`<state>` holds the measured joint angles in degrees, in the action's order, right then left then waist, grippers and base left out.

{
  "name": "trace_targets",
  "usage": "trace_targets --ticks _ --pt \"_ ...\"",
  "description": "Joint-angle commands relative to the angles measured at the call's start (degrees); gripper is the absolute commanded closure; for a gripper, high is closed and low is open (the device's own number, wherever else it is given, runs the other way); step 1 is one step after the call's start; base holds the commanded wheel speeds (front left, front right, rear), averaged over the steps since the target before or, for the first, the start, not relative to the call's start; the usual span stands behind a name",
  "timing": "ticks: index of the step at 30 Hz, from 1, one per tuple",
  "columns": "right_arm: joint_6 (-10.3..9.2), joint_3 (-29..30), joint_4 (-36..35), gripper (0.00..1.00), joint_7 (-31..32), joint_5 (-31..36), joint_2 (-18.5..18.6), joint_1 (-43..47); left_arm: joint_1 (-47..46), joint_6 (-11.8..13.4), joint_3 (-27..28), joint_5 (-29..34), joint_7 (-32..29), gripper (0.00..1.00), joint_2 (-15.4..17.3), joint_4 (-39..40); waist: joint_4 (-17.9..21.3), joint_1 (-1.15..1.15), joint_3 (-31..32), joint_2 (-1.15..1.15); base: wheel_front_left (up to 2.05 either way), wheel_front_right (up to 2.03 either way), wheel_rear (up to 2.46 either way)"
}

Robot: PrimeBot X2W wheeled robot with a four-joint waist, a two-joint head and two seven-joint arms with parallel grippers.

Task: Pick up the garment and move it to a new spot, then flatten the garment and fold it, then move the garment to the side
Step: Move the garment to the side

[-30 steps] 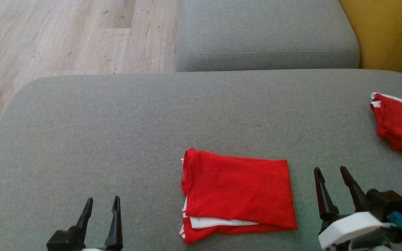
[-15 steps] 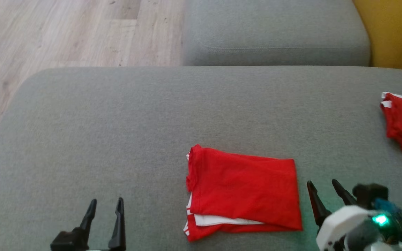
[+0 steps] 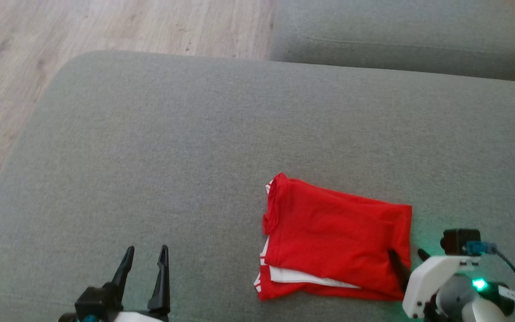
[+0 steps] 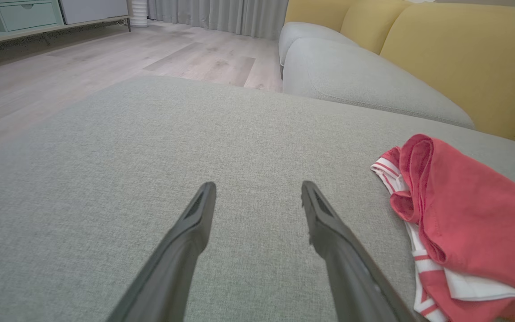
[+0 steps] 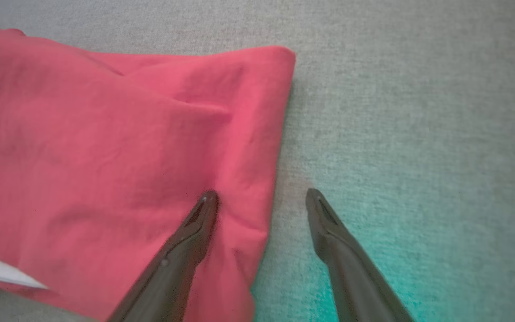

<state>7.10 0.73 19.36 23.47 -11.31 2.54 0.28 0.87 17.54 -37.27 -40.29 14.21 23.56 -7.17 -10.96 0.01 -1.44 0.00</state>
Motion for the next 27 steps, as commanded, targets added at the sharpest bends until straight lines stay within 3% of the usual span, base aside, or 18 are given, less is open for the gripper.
trace_targets --ticks 1,5,8,10,11,12,20,27 --pt "0.39 -1.28 -0.74 0.00 0.07 -0.29 0.33 -4.02 -3.57 -0.36 2.10 0.42 0.70 0.00 0.33 1.03 -0.86 -0.01 -0.75 0.00 0.00 0.00 0.00" --pt "0.39 -2.61 1.28 0.00 0.34 -0.27 0.33 -5.24 -3.66 -0.21 2.36 0.72 0.72 0.00 0.06 1.22 -1.06 -0.01 -1.27 0.00 0.00 0.00 0.00" --pt "0.39 -3.84 2.43 0.56 0.50 -0.86 0.33 -6.38 -3.85 -0.47 2.51 0.94 0.74 0.00 -0.08 1.19 -0.67 -0.01 -1.92 0.00 0.00 0.00 0.00" --pt "0.39 -4.14 3.29 0.75 0.53 -1.21 0.33 -7.28 -4.12 -0.62 2.36 1.20 0.74 0.00 -0.36 1.23 -0.16 -0.01 -2.55 0.00 0.00 0.00 0.00" --pt "0.39 -4.21 3.78 0.96 0.52 -1.30 0.33 -7.82 -4.28 -0.71 2.29 1.31 0.75 0.00 -0.49 1.24 0.19 -0.01 -2.88 0.00 0.00 0.00 0.00" --pt "0.39 -4.33 4.23 1.00 0.44 -1.30 0.33 -8.46 -4.41 -0.76 2.28 1.41 0.75 0.00 -0.58 1.25 0.70 -0.01 -3.22 0.00 0.00 0.00 0.00" --pt "0.39 -2.24 2.92 1.00 -1.68 1.51 0.39 -15.42 -5.67 -0.61 3.16 2.76 0.77 0.00 -0.92 2.22 7.96 -0.01 -7.12 0.00 0.00 0.00 0.00" --pt "0.39 1.11 -3.14 1.00 -2.09 3.73 2.86 -18.73 -7.24 -0.39 4.86 4.28 0.78 0.00 -0.26 3.97 18.28 -0.01 -10.67 0.00 0.00 0.00 0.00"
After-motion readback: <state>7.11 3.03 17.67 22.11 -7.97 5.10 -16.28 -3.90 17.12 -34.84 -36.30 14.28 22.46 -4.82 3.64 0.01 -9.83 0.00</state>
